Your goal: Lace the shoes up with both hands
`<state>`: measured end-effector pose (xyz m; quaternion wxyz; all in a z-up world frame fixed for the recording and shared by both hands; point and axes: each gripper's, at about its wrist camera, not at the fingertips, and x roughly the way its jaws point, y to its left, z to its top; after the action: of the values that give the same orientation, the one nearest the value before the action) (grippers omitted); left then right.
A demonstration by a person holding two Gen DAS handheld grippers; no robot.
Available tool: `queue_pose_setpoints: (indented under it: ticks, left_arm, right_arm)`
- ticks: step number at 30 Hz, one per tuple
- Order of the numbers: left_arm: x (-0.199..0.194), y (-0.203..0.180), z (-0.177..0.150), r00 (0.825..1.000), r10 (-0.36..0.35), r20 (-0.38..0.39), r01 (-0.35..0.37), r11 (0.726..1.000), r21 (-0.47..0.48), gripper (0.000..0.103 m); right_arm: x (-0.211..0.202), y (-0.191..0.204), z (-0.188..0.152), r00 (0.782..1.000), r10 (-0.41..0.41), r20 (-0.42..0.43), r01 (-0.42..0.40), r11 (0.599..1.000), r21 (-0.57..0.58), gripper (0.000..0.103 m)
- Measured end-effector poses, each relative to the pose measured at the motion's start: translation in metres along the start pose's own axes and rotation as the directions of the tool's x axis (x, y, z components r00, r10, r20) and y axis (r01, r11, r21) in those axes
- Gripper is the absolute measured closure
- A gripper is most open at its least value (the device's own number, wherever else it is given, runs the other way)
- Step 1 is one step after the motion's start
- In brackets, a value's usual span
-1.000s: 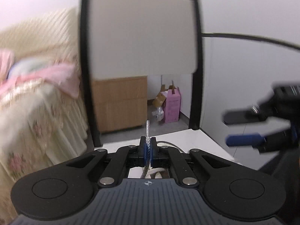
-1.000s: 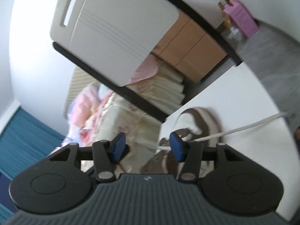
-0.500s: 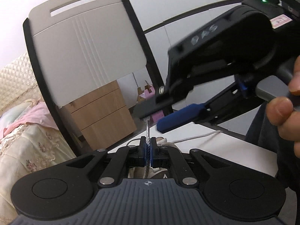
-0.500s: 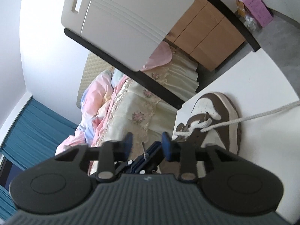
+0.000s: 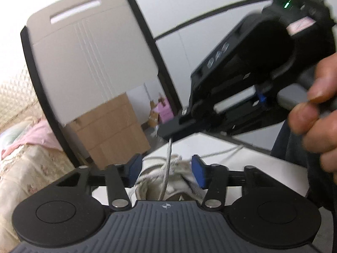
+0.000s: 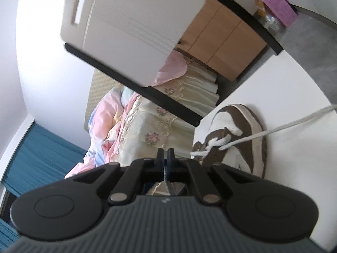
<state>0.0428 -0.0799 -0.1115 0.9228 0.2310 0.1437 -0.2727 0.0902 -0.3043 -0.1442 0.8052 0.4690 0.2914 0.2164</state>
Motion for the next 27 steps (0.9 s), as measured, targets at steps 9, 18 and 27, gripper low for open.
queue_pose_setpoints:
  ticks: [9,18,27]
  left_arm:
    - [0.004,-0.005,0.001,1.0,-0.001,0.002,0.001,1.0,0.028,0.076]
    - [0.005,0.003,0.004,1.0,0.025,0.015,-0.025,1.0,0.016,0.1]
    - [0.013,0.039,0.006,0.997,0.074,-0.008,-0.075,0.993,-0.087,0.1]
  right_arm:
    - [0.002,-0.007,0.002,1.0,-0.011,-0.016,0.012,1.0,0.021,0.1]
    - [-0.002,-0.005,0.007,1.0,-0.019,-0.004,0.019,1.0,0.012,0.096]
    - [-0.004,0.011,0.003,0.976,-0.217,0.024,0.218,0.959,-0.181,0.067]
